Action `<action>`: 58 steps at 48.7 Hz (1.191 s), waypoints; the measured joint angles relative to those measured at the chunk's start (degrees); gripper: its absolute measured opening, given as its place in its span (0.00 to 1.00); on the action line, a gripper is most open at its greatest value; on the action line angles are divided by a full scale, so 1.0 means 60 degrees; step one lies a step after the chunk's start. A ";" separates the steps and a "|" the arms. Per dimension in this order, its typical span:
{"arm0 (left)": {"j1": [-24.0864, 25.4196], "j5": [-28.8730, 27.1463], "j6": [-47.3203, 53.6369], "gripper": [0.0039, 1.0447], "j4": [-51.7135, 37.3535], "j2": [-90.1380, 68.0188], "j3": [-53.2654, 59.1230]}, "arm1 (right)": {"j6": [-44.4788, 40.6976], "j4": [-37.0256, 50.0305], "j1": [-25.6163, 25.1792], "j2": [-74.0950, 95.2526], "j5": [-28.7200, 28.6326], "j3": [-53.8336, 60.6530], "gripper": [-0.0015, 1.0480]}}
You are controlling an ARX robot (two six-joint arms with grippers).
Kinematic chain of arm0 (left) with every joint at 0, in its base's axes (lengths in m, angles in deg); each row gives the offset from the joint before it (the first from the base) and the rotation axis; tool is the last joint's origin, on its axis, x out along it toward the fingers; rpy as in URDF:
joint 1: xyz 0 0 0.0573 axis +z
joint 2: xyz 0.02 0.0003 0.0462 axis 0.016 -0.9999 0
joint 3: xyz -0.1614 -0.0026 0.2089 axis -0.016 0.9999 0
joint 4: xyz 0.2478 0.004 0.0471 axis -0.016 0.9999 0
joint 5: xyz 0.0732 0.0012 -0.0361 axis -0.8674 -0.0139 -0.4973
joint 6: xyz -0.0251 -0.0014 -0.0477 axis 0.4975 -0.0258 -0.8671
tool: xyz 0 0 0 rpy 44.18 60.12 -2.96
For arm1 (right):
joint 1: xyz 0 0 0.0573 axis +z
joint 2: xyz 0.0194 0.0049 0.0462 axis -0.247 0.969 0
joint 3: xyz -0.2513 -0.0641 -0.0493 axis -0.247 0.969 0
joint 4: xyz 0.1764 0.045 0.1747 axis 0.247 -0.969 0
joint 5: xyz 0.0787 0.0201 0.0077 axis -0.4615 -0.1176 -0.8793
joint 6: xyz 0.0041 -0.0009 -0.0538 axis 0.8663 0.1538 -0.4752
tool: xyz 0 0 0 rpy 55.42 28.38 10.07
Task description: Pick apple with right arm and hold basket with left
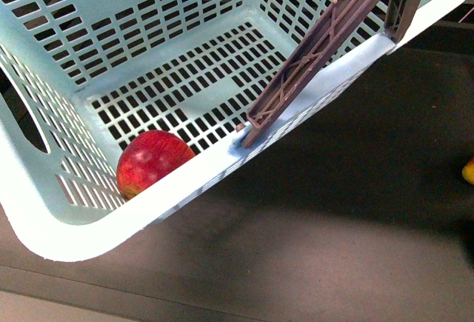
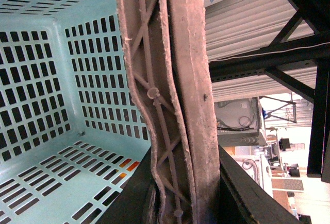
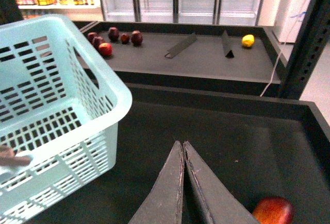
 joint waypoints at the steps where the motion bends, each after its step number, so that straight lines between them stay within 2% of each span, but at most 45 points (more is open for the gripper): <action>1: 0.0000 -0.0007 0.0000 0.19 0.0000 0.0000 0.0000 | 0.0000 -0.0062 -0.0153 -0.0113 -0.0131 0.0058 0.02; 6: 0.0004 0.0000 0.0000 0.19 0.0000 0.0000 0.0000 | 0.0004 -0.0313 -0.0488 -0.0572 -0.0197 0.0251 0.02; 17: 0.0000 0.0033 -0.0004 0.19 0.0000 0.0000 0.0000 | 0.0004 -0.1249 -0.0510 -0.1902 -0.0248 0.0645 0.02; 24: 0.0000 0.0007 -0.0004 0.19 0.0000 0.0000 0.0000 | -0.0004 -0.1093 -0.0514 -0.2171 -0.0229 0.0925 0.02; 58: 0.0000 0.0007 -0.0004 0.19 0.0000 0.0000 0.0000 | 0.0000 -0.4109 -0.0514 -0.5300 -0.0262 0.0925 0.02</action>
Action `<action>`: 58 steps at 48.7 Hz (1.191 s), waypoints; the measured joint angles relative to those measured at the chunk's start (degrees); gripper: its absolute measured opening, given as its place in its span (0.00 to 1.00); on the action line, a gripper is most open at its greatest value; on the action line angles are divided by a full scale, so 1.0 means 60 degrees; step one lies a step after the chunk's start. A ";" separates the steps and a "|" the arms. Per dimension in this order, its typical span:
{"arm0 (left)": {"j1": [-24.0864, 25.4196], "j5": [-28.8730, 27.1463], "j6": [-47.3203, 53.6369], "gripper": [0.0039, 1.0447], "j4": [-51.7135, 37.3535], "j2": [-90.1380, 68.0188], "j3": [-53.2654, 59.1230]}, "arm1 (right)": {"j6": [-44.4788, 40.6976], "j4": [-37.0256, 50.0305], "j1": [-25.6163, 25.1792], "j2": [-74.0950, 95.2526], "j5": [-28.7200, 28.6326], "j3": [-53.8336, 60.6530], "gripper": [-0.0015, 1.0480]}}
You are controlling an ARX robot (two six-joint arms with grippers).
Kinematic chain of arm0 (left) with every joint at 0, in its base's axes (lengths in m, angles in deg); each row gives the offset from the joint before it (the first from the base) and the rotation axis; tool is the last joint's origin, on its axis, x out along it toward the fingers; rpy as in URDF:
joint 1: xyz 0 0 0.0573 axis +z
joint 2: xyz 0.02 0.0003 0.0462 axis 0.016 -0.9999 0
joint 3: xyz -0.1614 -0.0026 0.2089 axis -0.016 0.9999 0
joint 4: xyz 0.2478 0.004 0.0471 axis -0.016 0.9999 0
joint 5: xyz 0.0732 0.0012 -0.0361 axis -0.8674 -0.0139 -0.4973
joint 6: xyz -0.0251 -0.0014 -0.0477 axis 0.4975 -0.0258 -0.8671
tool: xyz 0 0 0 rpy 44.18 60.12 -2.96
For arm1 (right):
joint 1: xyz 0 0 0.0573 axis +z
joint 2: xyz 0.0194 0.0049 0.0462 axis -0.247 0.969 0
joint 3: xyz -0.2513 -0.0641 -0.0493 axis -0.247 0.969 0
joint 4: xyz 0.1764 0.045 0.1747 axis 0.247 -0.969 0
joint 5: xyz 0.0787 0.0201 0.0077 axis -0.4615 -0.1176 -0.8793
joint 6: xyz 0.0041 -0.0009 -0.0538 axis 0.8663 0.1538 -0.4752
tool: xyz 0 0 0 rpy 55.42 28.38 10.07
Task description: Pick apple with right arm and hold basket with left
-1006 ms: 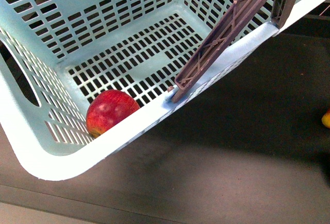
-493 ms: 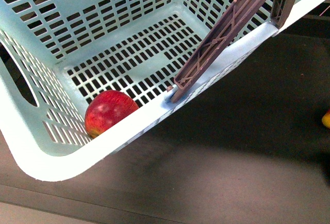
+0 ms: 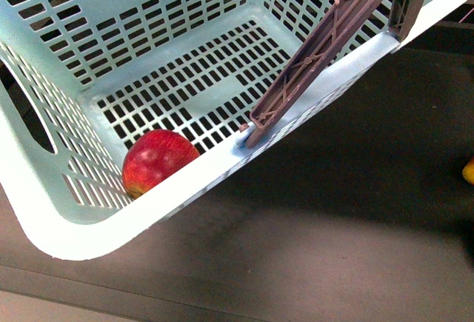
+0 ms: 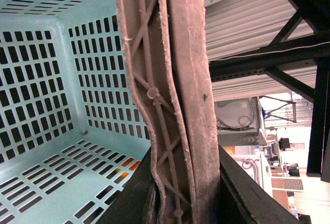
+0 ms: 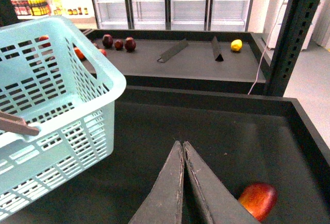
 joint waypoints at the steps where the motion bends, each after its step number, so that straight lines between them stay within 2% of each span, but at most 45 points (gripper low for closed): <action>1: 0.0000 0.0000 0.0000 0.19 0.0000 0.0000 0.0000 | 0.0000 -0.0073 0.0000 -0.0076 0.0000 0.0000 0.02; 9: 0.0000 0.0000 0.0000 0.19 0.0000 0.0000 0.0000 | 0.0004 -0.0477 0.0000 -0.0477 0.0000 0.0000 0.02; 15: 0.0000 0.0000 0.0000 0.19 0.0000 0.0000 0.0000 | 0.0004 -0.1938 0.0000 -0.1698 0.0004 0.0000 0.02; 29: 0.0000 -0.0004 -0.0015 0.19 0.0000 0.0000 0.0000 | -0.0007 -0.2055 0.0000 -0.2000 0.0011 0.0000 0.03; 33: 0.0000 -0.0004 0.0004 0.19 0.0000 0.0000 0.0000 | -0.0004 -0.2055 0.0000 -0.2004 0.0011 0.0000 0.22; 55: 0.0000 -0.0007 -0.0004 0.19 0.0000 0.0000 0.0000 | -0.0004 -0.2055 0.0000 -0.2004 0.0011 0.0000 0.81; 58: -0.0106 -0.0601 -0.0197 0.19 0.0244 0.0000 -0.0069 | -0.0004 -0.2055 0.0000 -0.2004 0.0011 0.0000 0.89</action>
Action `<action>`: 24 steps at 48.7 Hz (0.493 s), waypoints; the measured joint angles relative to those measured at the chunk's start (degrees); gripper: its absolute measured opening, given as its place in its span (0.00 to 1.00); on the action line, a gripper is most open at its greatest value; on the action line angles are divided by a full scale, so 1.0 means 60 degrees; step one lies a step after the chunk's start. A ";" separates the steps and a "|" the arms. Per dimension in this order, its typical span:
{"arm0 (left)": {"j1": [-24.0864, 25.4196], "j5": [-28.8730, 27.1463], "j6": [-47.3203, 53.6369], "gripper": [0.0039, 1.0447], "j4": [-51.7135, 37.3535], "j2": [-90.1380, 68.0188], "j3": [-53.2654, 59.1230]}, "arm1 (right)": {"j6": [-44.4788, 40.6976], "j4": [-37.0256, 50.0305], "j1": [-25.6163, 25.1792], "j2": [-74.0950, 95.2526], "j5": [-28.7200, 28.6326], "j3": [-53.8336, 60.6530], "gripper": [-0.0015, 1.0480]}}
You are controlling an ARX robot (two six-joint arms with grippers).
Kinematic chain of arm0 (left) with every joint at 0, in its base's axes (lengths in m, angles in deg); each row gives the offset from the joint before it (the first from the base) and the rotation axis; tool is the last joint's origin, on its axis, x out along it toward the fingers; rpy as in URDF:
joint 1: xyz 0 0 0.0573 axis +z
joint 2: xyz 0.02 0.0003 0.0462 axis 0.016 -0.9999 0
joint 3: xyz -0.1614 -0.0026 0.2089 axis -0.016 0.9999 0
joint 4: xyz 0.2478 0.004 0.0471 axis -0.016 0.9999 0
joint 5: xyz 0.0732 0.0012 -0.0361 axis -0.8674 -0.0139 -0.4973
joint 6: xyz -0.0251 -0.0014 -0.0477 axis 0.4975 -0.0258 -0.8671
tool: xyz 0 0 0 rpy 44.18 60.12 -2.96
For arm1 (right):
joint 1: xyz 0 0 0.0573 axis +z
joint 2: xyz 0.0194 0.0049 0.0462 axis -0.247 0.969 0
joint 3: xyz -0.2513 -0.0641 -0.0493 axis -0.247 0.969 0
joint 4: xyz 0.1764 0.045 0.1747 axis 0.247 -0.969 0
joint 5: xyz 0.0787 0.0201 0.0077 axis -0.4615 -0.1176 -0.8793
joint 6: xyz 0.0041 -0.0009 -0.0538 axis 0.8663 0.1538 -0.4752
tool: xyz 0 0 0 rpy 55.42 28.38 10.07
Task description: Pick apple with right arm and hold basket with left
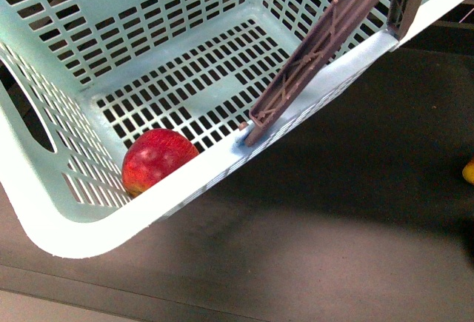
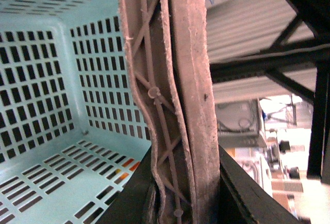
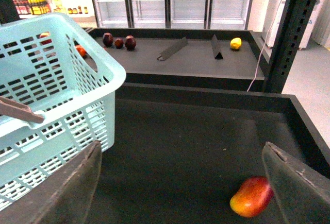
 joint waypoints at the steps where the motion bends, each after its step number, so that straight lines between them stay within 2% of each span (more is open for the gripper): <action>1: -0.0040 -0.0801 -0.0200 0.19 0.0266 0.0000 -0.0091 | 0.0004 0.0000 0.0000 0.0000 0.0004 0.0000 0.92; 6: 0.0036 -0.3206 -0.1774 0.19 0.0780 0.0000 -0.0200 | 0.0004 0.0000 0.0000 -0.0007 -0.0015 0.0000 0.91; 8: 0.0302 -0.3563 -0.2175 0.19 0.0798 0.0000 -0.0219 | 0.0004 0.0000 0.0000 -0.0007 0.0000 0.0000 0.92; 14: 0.1042 -0.3705 -0.2430 0.19 0.0805 -0.0040 -0.0321 | 0.0004 0.0000 0.0000 -0.0007 0.0000 0.0000 0.92; 24: 0.1847 -0.3220 -0.2816 0.19 0.0368 -0.0659 -0.0390 | 0.0004 0.0000 0.0000 -0.0007 -0.0015 0.0000 0.92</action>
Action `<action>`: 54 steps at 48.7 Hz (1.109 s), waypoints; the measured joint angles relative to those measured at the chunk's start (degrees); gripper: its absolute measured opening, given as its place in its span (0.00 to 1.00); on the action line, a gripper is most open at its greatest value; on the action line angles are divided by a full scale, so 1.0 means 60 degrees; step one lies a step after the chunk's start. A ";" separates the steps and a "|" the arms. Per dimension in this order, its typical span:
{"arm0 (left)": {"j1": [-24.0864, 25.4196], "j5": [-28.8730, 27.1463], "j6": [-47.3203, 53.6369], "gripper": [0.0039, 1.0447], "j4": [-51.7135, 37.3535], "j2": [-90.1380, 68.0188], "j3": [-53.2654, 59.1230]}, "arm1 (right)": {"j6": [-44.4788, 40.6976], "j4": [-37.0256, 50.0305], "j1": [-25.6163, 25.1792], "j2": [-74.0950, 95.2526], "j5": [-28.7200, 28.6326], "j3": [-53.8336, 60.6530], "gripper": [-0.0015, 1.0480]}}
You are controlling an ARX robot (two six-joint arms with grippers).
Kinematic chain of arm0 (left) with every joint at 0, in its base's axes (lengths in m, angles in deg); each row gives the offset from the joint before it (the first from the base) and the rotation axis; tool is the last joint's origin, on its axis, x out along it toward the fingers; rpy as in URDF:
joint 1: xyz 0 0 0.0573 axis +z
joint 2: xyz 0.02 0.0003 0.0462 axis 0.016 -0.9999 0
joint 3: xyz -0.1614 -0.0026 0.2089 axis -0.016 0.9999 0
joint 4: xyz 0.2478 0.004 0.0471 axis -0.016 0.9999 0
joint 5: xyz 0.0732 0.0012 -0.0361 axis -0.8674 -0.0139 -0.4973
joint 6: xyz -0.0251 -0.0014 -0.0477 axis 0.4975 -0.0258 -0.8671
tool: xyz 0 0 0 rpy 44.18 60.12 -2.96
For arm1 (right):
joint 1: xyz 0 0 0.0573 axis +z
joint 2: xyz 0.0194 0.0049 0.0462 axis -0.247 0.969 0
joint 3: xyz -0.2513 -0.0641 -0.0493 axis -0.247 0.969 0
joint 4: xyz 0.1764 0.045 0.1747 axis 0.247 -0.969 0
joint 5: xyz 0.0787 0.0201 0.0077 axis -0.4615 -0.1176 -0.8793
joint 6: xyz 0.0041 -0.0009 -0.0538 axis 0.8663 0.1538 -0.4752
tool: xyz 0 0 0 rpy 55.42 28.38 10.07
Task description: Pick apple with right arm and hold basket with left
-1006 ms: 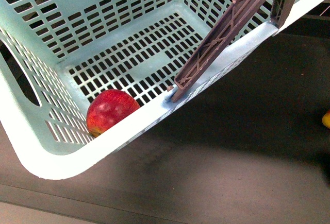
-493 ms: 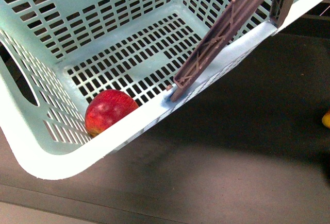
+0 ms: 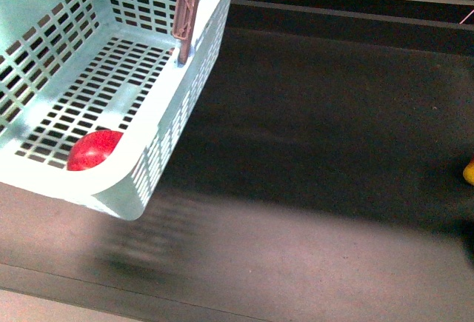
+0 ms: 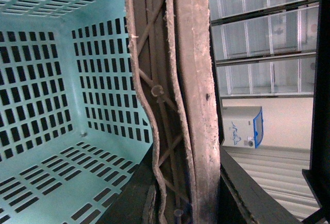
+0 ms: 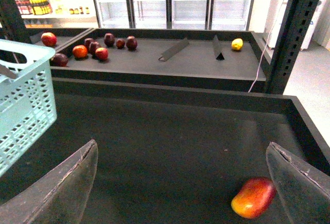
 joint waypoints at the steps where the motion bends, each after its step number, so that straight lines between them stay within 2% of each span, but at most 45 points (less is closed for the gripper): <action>1: 0.0080 0.0080 -0.0069 0.19 -0.0095 -0.0135 -0.0018 | 0.0000 0.0000 0.0000 0.0000 0.0000 0.0000 0.92; 17: 0.0911 0.1016 -0.0601 0.19 -0.0586 -0.2448 -0.1213 | 0.0000 0.0000 0.0000 0.0000 0.0007 0.0000 0.92; 29: 0.1410 0.1169 -0.0310 0.19 -0.0856 -0.3843 -0.2382 | 0.0000 0.0000 0.0000 0.0000 0.0011 0.0000 0.92; 40: 0.1683 0.1144 -0.0637 0.19 -0.1464 -0.4510 -0.2371 | 0.0000 0.0000 0.0000 0.0000 0.0011 0.0000 0.92; 54: 0.1843 0.1217 -0.0616 0.19 -0.1508 -0.5034 -0.2361 | 0.0000 0.0000 0.0000 0.0000 0.0011 0.0000 0.92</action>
